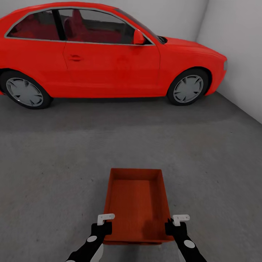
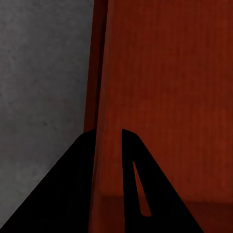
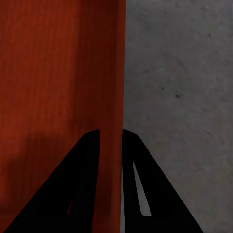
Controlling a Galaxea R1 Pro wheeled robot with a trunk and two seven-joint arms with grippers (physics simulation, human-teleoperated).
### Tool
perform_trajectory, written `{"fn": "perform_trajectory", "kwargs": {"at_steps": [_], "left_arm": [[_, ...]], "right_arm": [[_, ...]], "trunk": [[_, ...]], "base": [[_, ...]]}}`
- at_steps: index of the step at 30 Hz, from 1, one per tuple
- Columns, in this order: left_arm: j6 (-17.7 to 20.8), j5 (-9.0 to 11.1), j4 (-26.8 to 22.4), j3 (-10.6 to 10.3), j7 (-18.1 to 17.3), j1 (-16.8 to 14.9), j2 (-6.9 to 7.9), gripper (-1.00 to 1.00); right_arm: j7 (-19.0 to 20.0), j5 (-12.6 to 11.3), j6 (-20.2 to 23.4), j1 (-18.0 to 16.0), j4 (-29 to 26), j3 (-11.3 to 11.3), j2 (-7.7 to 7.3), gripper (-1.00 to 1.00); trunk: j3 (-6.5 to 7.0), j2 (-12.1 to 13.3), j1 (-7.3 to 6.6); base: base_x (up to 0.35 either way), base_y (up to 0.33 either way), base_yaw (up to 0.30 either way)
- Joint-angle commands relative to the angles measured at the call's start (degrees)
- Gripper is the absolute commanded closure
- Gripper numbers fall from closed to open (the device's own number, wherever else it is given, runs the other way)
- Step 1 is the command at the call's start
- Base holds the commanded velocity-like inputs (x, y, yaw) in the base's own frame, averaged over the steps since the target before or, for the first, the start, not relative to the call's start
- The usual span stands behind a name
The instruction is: Move the two storage containers from the living room to the garage. In the garage, place one container on the floor and stack the other container on top of it (either order is fine).
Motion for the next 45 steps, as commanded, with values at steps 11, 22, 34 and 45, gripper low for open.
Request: {"fn": "perform_trajectory", "kwargs": {"at_steps": [11, 22, 34, 45], "left_arm": [[0.34, 0.1, 0.28, 0.62, 0.28, -0.07, -0.07, -1.0], [0.33, 0.1, 0.24, 0.62, 0.32, -0.05, -0.07, -1.0], [0.5, 0.1, -0.52, 0.66, 0.4, -0.05, -0.07, -1.0], [0.59, 0.1, -3.92, 0.91, 0.58, -0.06, -0.07, -1.0]], "right_arm": [[0.52, 0.46, -0.15, 0.03, 3.43, 1.06, 0.03, -1.0], [0.51, 0.46, -0.15, 0.03, 3.43, 1.07, 0.03, -1.0], [0.52, 0.46, -0.15, 0.03, 3.43, 1.07, 0.04, -1.0], [0.3, 0.68, -0.15, 0.03, 2.84, 0.86, -0.01, -1.0]], "trunk": [[-0.04, -0.01, 0.0], [-0.04, -0.01, 0.0], [-0.04, -0.01, 0.0], [-0.04, -0.01, 0.0]], "base": [[0.0, 0.0, 0.0], [0.0, 0.0, 0.0], [0.0, 0.0, 0.0], [0.0, 0.0, 0.0]]}}
